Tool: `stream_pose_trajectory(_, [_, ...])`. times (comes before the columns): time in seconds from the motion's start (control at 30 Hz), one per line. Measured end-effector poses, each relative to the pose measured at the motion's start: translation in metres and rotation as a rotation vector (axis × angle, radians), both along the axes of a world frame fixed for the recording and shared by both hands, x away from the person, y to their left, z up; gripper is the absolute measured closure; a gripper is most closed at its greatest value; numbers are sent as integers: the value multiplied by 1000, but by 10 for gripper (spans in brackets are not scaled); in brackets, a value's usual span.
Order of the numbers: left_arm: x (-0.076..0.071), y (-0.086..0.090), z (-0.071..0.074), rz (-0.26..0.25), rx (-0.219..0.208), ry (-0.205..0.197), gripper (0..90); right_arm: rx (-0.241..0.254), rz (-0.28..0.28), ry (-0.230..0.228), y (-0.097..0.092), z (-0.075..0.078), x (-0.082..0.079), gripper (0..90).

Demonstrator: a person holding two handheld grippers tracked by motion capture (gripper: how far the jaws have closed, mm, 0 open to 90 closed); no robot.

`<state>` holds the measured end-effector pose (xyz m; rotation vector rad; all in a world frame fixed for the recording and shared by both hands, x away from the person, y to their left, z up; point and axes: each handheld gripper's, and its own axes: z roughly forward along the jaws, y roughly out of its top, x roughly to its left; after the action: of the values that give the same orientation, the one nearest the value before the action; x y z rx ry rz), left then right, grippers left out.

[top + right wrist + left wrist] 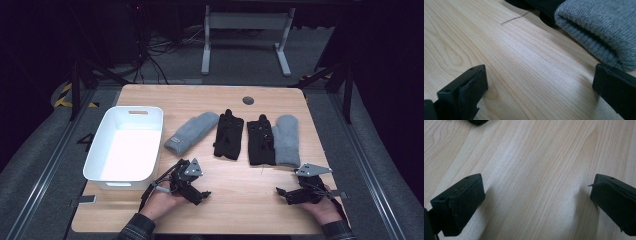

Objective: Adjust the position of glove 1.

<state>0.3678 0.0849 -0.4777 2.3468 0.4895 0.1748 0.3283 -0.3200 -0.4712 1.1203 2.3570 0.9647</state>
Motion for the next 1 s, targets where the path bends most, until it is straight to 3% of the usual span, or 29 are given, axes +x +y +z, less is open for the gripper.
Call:
stream_pose_trajectory(0.17, [0, 0, 0, 1, 0, 0, 0, -1, 4, 2, -1, 0, -1, 14])
stream_pose_trajectory(0.33, [0, 0, 0, -1, -1, 0, 0, -2, 0, 22, -6, 9, -4, 179])
stream_pose_trajectory(0.43, [0, 0, 0, 0, -1, 0, 0, -8, 5, -3, -10, 17, -5, 302])
stream_pose_trajectory(0.83, [0, 0, 0, -5, -2, 1, 0, 47, 18, -16, -19, 43, 7, 878])
stream_pose_trajectory(1.0, [0, 0, 0, -6, -3, 1, 0, 60, 19, -19, -18, 50, 20, 898])
